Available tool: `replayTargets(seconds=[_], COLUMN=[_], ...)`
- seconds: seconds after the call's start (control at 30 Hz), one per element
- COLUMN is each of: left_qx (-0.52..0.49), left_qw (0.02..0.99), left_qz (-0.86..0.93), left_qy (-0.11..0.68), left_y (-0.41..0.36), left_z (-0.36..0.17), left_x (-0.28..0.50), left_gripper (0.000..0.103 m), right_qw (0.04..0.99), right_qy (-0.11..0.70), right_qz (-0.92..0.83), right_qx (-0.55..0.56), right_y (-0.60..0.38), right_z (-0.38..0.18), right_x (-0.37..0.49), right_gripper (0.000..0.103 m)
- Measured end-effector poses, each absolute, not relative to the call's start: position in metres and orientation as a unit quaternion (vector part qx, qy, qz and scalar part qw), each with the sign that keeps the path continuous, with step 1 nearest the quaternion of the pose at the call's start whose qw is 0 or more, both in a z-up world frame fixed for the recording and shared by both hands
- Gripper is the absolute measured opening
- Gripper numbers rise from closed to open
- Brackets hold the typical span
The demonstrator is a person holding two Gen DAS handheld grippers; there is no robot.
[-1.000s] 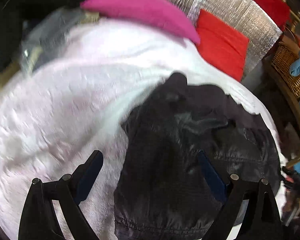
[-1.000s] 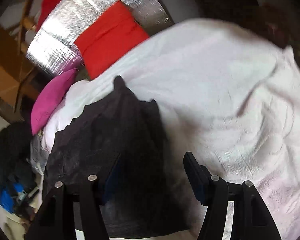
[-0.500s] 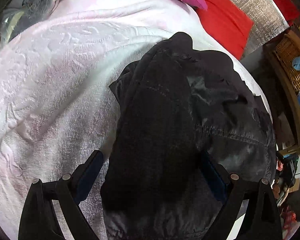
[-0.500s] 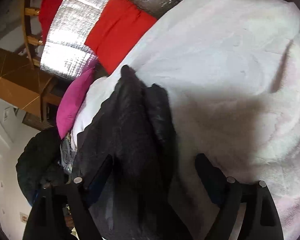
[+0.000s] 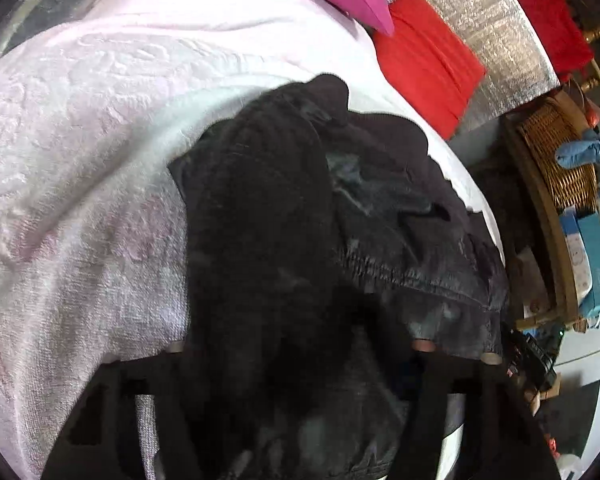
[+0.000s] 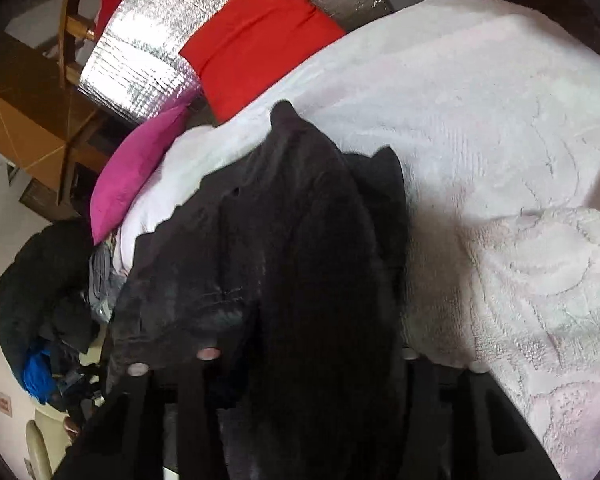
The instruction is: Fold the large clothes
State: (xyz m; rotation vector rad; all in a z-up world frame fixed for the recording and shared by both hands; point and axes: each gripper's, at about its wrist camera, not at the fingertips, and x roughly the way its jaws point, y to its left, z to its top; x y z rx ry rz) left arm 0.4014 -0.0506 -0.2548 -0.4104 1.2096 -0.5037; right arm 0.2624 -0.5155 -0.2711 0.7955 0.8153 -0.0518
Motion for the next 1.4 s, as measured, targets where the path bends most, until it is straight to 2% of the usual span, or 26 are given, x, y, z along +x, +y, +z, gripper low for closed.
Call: replayTargets(seconds=[0.07,0.17,0.37,0.43,0.5,0.53,0.57,0.6,0.67,0.83,0.9,0.93,0.97,1.0,1.03,1.1,1.23,1.4], left_qx=[-0.193,-0.196,-0.192,-0.184,-0.189,-0.204,-0.212,-0.215,-0.216,-0.231,-0.222,-0.220,-0.215,-0.208,-0.205,-0.207,-0.206,-0.206], left_qw=[0.780,0.787,0.791,0.783,0.766,0.757,0.753,0.750,0.750,0.746,0.748,0.748,0.751,0.758,0.762,0.771,0.786,0.790], left_qz=[-0.232,-0.247,-0.276,-0.242,-0.219,-0.215,-0.213,-0.211,-0.209,-0.213,-0.226,-0.238,-0.237,-0.231,-0.231,-0.236,-0.266,-0.283], left_qy=[0.549,0.530,0.511,0.542,0.574,0.582,0.586,0.589,0.589,0.587,0.583,0.580,0.578,0.574,0.569,0.554,0.519,0.503], left_y=[-0.048,-0.043,-0.039,-0.032,-0.027,-0.023,-0.020,-0.019,-0.016,-0.003,-0.012,-0.016,-0.019,-0.022,-0.023,-0.025,-0.022,-0.016], left_z=[-0.249,-0.237,-0.215,-0.230,-0.247,-0.253,-0.254,-0.253,-0.252,-0.253,-0.251,-0.250,-0.249,-0.249,-0.246,-0.238,-0.211,-0.191], left_x=[0.398,0.398,0.383,0.388,0.397,0.399,0.400,0.400,0.401,0.399,0.392,0.391,0.390,0.389,0.388,0.386,0.374,0.361], left_gripper=[0.043,0.033,0.032,0.039,0.058,0.061,0.065,0.070,0.075,0.075,0.072,0.067,0.056,0.050,0.046,0.033,0.028,0.027], right_qw=[0.852,0.862,0.880,0.874,0.854,0.841,0.836,0.830,0.825,0.819,0.806,0.801,0.805,0.814,0.819,0.828,0.861,0.884], right_qy=[0.384,0.379,0.348,0.369,0.399,0.410,0.410,0.412,0.412,0.405,0.404,0.403,0.398,0.396,0.400,0.401,0.399,0.367], right_qz=[-0.034,-0.043,-0.015,-0.030,-0.048,-0.053,-0.051,-0.053,-0.056,-0.032,-0.012,0.005,0.013,0.010,0.004,-0.004,-0.037,-0.017], right_qx=[0.354,0.335,0.322,0.314,0.331,0.349,0.362,0.371,0.382,0.405,0.432,0.442,0.441,0.425,0.410,0.393,0.314,0.290], right_y=[-0.509,-0.499,-0.485,-0.486,-0.495,-0.502,-0.507,-0.510,-0.517,-0.532,-0.537,-0.532,-0.529,-0.523,-0.516,-0.506,-0.483,-0.468], right_z=[-0.257,-0.241,-0.206,-0.215,-0.234,-0.245,-0.249,-0.250,-0.250,-0.257,-0.271,-0.279,-0.279,-0.276,-0.272,-0.261,-0.228,-0.194], right_x=[0.264,0.262,0.244,0.244,0.250,0.252,0.252,0.252,0.250,0.242,0.245,0.248,0.251,0.256,0.260,0.264,0.261,0.249], right_gripper=[0.033,0.029,0.027,0.028,0.035,0.041,0.054,0.059,0.062,0.067,0.068,0.068,0.067,0.066,0.053,0.043,0.029,0.028])
